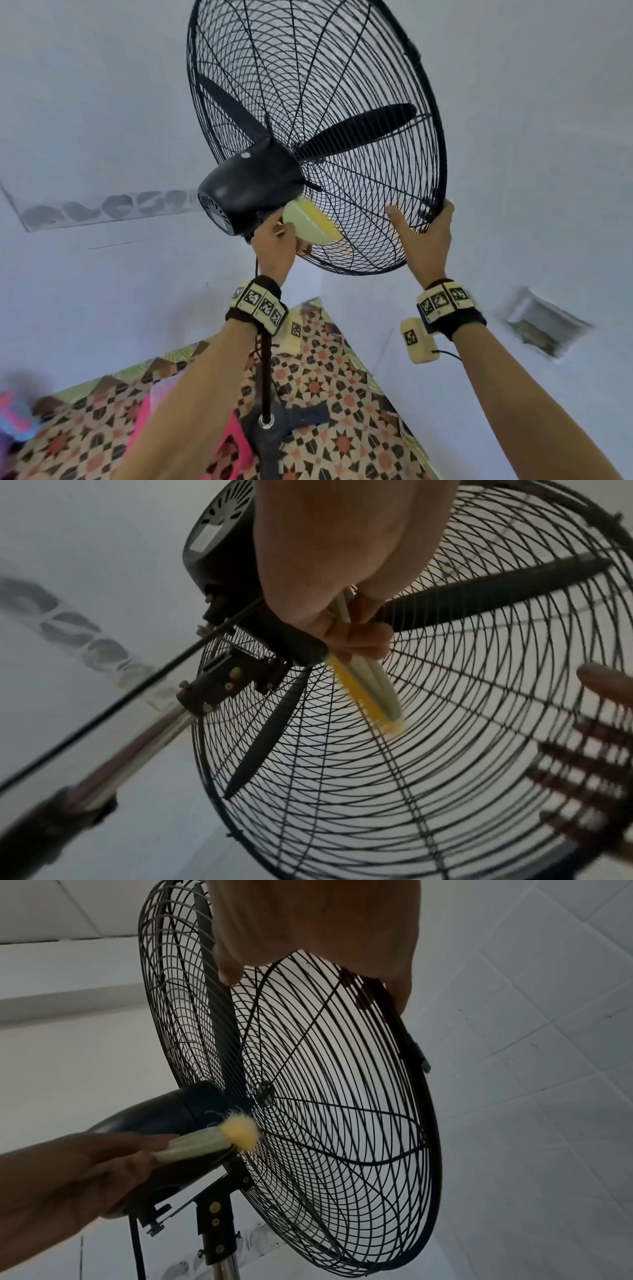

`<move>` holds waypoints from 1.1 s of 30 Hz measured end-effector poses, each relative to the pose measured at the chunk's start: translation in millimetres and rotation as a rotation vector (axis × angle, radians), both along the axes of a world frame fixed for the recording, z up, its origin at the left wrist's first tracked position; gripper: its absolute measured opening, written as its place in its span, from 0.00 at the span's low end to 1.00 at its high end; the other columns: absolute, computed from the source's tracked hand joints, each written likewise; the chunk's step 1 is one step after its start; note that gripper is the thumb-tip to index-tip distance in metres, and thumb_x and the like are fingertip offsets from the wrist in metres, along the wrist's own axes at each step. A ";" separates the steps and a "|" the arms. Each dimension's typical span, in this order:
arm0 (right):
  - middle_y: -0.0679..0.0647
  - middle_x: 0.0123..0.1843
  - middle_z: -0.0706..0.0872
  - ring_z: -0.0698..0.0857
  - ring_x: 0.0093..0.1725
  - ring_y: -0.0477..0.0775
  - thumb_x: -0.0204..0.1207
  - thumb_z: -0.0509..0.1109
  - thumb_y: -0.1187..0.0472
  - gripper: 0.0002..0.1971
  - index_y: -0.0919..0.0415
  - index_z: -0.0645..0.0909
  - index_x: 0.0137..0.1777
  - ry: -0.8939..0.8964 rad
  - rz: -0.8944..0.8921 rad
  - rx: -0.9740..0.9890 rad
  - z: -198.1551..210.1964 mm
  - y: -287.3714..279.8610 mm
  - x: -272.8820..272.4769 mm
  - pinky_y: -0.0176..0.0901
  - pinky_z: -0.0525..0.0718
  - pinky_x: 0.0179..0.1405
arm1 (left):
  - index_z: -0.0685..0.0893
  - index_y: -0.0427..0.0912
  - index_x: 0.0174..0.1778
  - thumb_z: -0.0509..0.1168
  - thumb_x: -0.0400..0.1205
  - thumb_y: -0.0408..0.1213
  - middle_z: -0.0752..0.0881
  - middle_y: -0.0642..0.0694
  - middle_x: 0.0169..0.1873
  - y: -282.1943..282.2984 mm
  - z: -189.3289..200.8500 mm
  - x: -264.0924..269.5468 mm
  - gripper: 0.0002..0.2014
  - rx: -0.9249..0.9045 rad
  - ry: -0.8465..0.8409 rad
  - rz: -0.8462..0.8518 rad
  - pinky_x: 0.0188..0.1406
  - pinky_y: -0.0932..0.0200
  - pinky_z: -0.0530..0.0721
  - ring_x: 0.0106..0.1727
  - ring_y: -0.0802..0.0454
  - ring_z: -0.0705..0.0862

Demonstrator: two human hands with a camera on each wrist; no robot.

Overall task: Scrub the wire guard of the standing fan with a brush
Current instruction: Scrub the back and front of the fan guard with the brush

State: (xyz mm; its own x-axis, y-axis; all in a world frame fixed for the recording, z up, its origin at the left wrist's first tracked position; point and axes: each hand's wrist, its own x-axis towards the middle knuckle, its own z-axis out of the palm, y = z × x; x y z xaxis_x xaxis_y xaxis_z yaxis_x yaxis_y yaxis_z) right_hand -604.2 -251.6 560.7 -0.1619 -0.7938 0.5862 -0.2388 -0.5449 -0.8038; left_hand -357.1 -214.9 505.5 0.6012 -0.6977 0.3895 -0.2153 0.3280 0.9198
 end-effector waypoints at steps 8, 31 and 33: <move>0.47 0.70 0.82 0.82 0.68 0.45 0.70 0.82 0.35 0.44 0.56 0.68 0.78 -0.011 -0.026 -0.013 -2.7 1.0 -0.4 0.19 0.77 0.59 | 0.87 0.35 0.68 0.64 0.85 0.22 0.89 0.40 0.28 -0.3 4.8 4.4 0.17 0.108 -0.018 -0.186 0.26 0.57 0.86 0.23 0.46 0.87; 0.47 0.70 0.80 0.80 0.69 0.45 0.70 0.82 0.36 0.43 0.57 0.68 0.77 -0.035 -0.075 -0.027 -7.6 3.9 7.0 0.17 0.74 0.61 | 0.82 0.49 0.67 0.62 0.89 0.25 0.91 0.35 0.36 17.8 -7.3 -46.1 0.17 0.033 0.139 -0.102 0.29 0.61 0.88 0.25 0.54 0.87; 0.46 0.69 0.81 0.81 0.66 0.40 0.70 0.82 0.38 0.42 0.57 0.68 0.77 -0.034 -0.058 -0.018 -6.7 4.5 6.8 0.16 0.74 0.58 | 0.87 0.39 0.68 0.64 0.88 0.25 0.91 0.34 0.35 20.7 -20.8 -48.2 0.15 0.074 0.112 -0.161 0.29 0.58 0.88 0.24 0.50 0.88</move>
